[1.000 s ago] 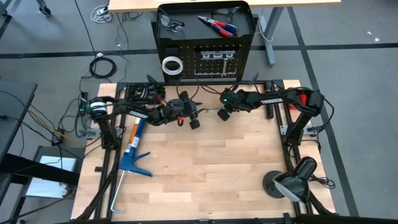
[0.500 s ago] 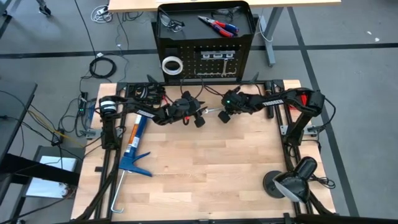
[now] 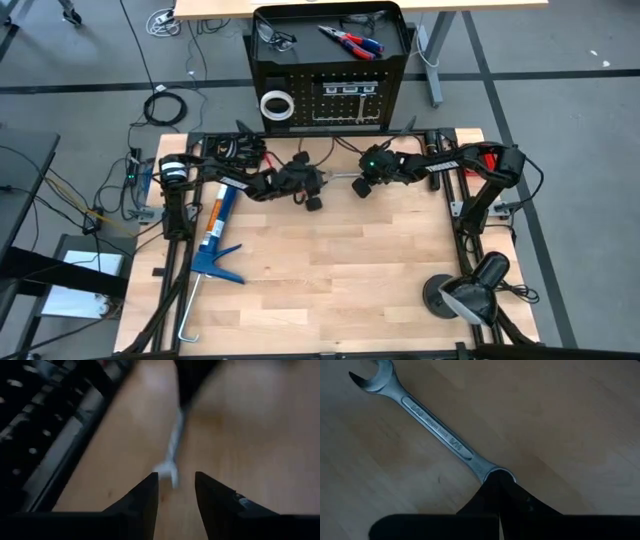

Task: Hang tools onto peg board
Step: Hang the wrench on the peg board

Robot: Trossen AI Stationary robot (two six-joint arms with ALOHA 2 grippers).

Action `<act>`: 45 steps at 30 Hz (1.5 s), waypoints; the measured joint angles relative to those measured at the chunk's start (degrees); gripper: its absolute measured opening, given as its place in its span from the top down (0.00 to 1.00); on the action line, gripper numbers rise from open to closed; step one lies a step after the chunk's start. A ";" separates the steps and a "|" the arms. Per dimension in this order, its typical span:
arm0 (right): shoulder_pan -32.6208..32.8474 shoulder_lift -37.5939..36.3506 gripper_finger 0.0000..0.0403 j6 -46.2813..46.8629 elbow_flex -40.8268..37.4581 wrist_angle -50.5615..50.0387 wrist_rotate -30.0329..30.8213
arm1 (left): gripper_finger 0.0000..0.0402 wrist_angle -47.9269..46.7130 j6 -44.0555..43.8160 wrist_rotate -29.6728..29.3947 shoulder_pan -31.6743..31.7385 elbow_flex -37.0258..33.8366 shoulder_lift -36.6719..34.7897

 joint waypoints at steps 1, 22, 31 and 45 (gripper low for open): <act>-0.13 0.02 0.98 0.00 -0.03 0.31 -0.47 | 0.67 -1.86 3.51 -0.37 0.00 -0.03 0.09; -0.14 0.39 0.98 -1.95 -0.31 6.27 -5.14 | 0.50 -4.43 25.73 -11.00 -4.75 0.10 1.01; 0.23 0.49 0.98 -1.95 -0.38 8.35 -10.98 | 0.47 -4.83 32.42 -11.66 -4.24 0.10 1.01; 1.41 0.58 0.98 -1.75 -0.25 7.17 -10.73 | 0.49 -9.46 30.84 -11.63 -4.76 0.30 0.83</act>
